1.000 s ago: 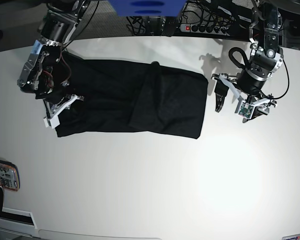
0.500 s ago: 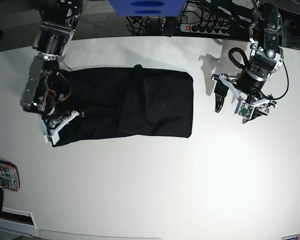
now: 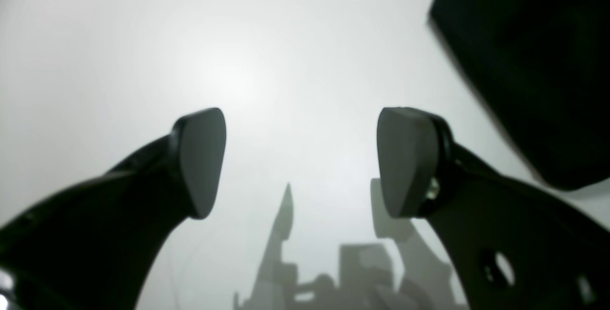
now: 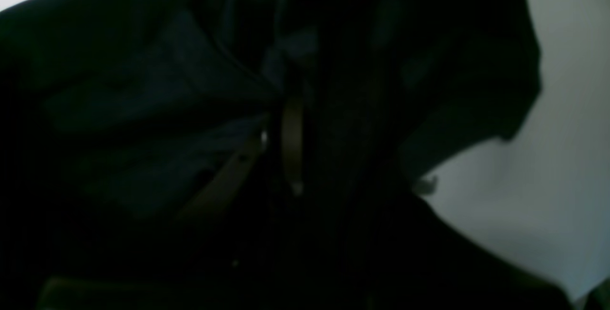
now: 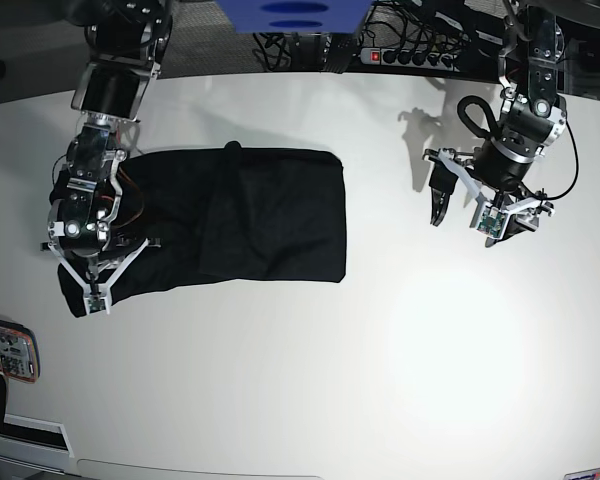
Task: Fold the T-shirt properly
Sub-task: 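Lift the strip end with the right gripper and fold it toward the left gripper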
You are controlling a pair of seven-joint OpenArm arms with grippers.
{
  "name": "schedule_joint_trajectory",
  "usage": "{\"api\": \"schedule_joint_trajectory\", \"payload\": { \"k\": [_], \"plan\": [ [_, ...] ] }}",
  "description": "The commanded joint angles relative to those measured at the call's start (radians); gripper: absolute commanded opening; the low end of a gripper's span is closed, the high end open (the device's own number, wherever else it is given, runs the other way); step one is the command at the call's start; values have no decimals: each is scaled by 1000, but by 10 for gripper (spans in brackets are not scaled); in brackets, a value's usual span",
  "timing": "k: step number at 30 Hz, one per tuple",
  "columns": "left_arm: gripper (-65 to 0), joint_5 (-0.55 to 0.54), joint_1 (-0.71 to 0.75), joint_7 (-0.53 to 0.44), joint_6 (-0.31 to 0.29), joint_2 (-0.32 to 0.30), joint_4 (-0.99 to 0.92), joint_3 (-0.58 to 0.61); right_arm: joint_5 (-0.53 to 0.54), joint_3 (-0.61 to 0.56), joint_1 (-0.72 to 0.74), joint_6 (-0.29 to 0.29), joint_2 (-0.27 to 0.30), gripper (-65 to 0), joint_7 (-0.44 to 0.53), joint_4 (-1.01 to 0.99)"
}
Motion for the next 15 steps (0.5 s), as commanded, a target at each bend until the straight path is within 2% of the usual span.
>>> {"api": "schedule_joint_trajectory", "payload": {
  "k": [1,5,11,15],
  "plan": [
    [-169,-3,-3,-25,2,-10,17,-6,-23,-16,26,-5,8,-650,25,51],
    [-169,-3,-3,-25,2,-10,17,-6,-150,-129,26,-5,2,-650,25,99],
    [-169,-3,-1,-25,2,-10,19,-5,-425,-202,24,-5,-130,-650,36,112],
    [-169,-3,3,-25,2,-10,19,-5,-564,-332,23,-5,-175,-650,27,143]
  ]
}}
